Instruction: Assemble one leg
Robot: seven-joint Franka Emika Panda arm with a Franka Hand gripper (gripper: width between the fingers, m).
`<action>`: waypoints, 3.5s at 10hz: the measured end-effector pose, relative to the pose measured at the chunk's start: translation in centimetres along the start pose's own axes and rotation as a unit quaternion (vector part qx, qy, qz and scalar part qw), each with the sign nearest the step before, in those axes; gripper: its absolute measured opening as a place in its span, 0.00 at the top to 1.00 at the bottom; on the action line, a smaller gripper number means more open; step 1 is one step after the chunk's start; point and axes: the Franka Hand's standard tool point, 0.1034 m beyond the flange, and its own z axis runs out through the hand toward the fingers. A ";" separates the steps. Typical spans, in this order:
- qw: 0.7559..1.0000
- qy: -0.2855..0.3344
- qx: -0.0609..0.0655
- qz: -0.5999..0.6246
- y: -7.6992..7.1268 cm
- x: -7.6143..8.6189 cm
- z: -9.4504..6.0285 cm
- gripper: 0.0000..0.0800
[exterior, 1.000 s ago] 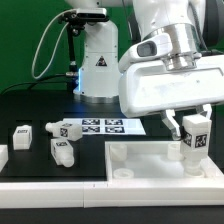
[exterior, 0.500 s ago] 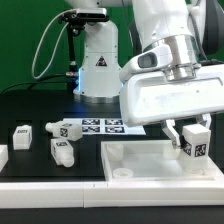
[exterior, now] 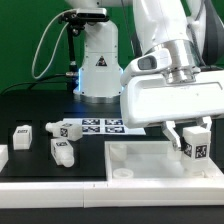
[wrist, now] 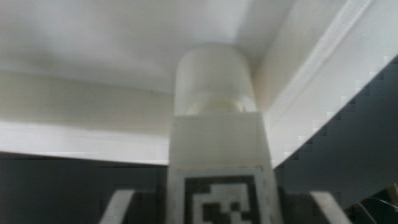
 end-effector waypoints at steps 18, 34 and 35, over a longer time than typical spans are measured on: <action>0.952 -0.288 0.065 0.079 2.1 0.8 0.2 0.19; 0.704 -0.239 -0.085 0.663 0.1 0.9 0.5 0.64; 0.710 -0.241 -0.082 0.656 0.1 0.9 0.5 0.64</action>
Offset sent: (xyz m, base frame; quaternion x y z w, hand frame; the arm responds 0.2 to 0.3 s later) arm 0.0000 0.0000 0.0000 0.0000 0.0000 0.0000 1.0000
